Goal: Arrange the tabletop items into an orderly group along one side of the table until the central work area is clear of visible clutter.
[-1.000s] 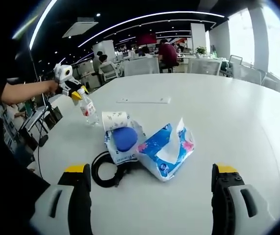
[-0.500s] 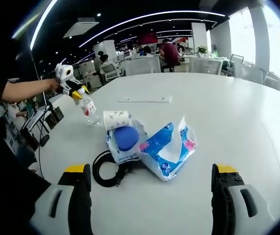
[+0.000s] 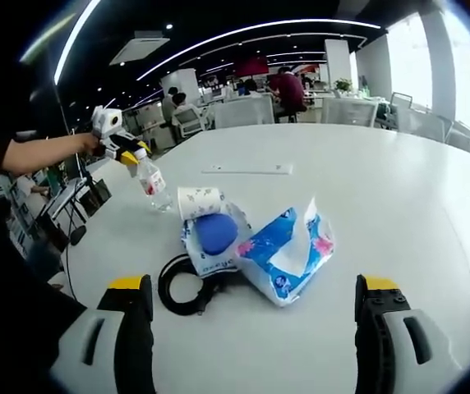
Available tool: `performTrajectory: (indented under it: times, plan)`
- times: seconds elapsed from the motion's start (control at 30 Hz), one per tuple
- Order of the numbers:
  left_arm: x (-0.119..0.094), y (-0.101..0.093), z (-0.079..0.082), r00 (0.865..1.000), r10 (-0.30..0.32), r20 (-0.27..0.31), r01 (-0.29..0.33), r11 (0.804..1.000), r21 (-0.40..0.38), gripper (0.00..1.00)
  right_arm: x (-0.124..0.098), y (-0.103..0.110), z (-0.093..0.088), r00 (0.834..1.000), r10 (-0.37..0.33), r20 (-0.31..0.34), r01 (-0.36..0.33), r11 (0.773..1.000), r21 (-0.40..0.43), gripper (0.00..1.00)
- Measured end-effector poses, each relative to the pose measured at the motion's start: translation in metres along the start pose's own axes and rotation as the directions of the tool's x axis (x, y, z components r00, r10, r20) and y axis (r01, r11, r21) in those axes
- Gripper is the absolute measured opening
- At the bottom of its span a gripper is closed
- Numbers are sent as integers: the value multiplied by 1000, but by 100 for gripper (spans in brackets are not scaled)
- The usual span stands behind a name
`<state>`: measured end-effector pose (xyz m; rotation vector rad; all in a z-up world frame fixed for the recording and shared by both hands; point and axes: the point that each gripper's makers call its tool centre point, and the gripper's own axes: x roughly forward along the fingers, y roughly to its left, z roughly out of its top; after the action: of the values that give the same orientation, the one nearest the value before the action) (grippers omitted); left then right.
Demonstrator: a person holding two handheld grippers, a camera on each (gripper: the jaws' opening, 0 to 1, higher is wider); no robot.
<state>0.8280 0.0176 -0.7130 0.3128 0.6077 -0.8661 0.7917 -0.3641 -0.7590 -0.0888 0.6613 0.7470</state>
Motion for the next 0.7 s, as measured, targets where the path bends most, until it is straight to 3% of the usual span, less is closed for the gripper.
performTrajectory:
  times: [0.13,0.23,0.3,0.7]
  plan:
    - [-11,2,7,998,48,50,-46,998,-45,33,1,1,1,1000,15,3,-15,1000,-3,99]
    - [-19,-1,13,992,77,98,-64,989,-131,38,3,2,4,999,30,11,-30,1000,-5,99]
    - [-25,-4,14,989,84,122,-67,988,-138,38,4,3,6,999,37,14,-37,999,-6,99]
    - [-37,-44,-6,972,187,140,-155,965,-212,49,15,2,15,998,59,19,-58,997,-50,100]
